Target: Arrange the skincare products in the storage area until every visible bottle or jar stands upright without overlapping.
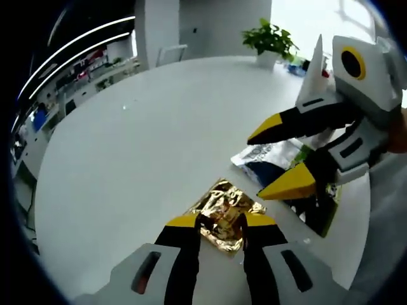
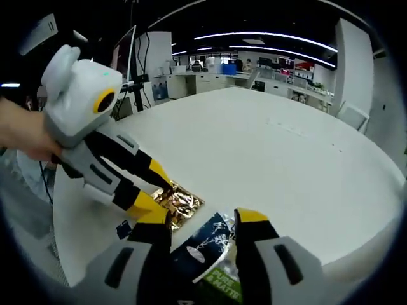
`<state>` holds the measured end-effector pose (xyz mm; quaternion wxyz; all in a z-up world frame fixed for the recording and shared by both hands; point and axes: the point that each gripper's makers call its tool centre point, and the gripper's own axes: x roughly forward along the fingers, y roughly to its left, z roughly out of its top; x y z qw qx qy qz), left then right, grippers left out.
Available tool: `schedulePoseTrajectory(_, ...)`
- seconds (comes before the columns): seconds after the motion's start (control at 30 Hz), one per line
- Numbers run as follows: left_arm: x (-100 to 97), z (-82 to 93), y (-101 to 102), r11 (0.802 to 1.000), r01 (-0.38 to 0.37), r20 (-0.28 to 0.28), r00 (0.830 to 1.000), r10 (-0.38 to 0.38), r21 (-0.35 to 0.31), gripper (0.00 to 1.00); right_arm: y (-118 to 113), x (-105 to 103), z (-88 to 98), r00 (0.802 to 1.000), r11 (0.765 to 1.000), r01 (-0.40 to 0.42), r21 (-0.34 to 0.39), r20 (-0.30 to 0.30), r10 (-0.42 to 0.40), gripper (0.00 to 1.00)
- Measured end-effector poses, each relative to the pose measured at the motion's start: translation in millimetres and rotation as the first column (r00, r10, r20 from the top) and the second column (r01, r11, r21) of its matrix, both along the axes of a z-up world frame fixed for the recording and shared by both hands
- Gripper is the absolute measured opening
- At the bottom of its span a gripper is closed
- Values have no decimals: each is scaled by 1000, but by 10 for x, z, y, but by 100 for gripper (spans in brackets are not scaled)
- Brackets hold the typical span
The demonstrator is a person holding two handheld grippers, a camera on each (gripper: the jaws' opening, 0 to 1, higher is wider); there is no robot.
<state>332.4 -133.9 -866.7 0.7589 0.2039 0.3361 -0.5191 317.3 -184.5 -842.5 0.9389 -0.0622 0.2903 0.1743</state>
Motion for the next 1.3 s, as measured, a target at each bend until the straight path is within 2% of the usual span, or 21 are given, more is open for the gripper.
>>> schedulePoseTrajectory(0.27, -106, 85, 76, 1000, -8, -1, 1000, 8, 6, 25, 20, -138, 91, 1000, 1000, -17, 22, 7, 17, 48)
schedulePoseTrajectory(0.43, -197, 143, 124, 1000, -14, -5, 1000, 14, 2, 29, 64, -303, 211, 999, 998, -43, 34, 25, 43, 53)
schedulePoseTrajectory(0.57, -336, 214, 160, 1000, -10, -9, 1000, 10, 3, 37, 72, -442, 296, 998, 998, -53, 42, 41, 52, 59)
schedulePoseTrajectory(0.77, -527, 317, 233, 1000, -25, -14, 1000, 25, -4, 46, 91, -767, 459, 997, 996, -60, 73, 63, 55, 69)
schedulePoseTrajectory(0.9, -647, 371, 299, 999, -44, -20, 999, 44, -12, 54, 95, -984, 546, 996, 992, -47, 120, 83, 37, 83)
schedulePoseTrajectory(1.13, -900, 454, 463, 996, -86, -33, 996, 85, -26, 67, -28, -1392, 611, 998, 991, -12, 131, 70, 3, 91)
schedulePoseTrajectory(1.3, -1121, 545, 562, 990, -128, -69, 990, 124, -62, 76, -309, -1627, 784, 992, 986, 74, 148, 94, -89, 96)
